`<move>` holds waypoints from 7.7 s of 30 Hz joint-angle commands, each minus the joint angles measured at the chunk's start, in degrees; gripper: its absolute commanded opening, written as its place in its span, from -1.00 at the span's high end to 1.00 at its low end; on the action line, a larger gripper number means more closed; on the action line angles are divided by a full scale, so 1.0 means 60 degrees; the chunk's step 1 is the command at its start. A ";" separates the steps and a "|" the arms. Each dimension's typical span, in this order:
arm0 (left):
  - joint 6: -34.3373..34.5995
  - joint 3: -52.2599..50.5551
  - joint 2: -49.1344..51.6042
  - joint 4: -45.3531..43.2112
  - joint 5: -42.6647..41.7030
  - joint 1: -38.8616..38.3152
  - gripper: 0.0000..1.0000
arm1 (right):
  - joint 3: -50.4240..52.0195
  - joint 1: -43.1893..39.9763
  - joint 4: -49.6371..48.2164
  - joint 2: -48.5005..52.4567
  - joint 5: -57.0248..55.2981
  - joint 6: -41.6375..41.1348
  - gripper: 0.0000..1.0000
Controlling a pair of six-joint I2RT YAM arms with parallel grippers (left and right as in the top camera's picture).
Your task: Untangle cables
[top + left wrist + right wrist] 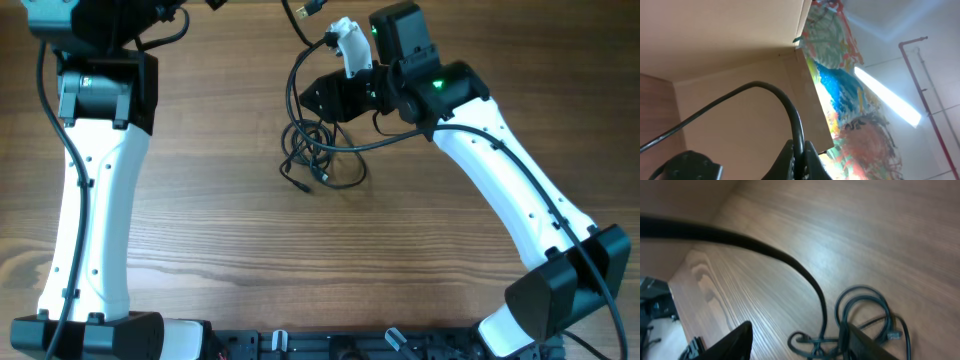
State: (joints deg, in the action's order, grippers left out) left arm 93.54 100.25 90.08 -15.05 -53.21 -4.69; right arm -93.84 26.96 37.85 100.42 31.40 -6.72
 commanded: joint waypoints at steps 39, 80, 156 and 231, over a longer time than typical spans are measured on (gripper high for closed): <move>-0.6892 0.0095 0.0087 1.1923 0.6098 -0.0058 -1.00 | -0.2033 0.0426 0.1745 -0.1486 -0.3701 -0.1231 0.92; -0.8229 -0.0029 0.1137 1.2375 0.5122 0.0863 -1.00 | -0.3508 0.0444 -0.4003 0.1818 -0.4073 -0.2616 0.91; -1.5737 -0.3246 0.2889 1.2101 0.6094 -0.1909 0.04 | -0.3501 -0.6113 0.4499 0.0958 0.0106 -0.0637 -0.96; -0.7828 -0.1395 -0.0994 0.8415 -0.1909 -0.0998 0.92 | -0.3472 -0.1381 0.3060 0.2353 -0.0827 0.1854 0.69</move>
State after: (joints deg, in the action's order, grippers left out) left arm 48.23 91.39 84.07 35.90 -63.02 -11.18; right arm -114.74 18.46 56.47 113.95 27.97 5.76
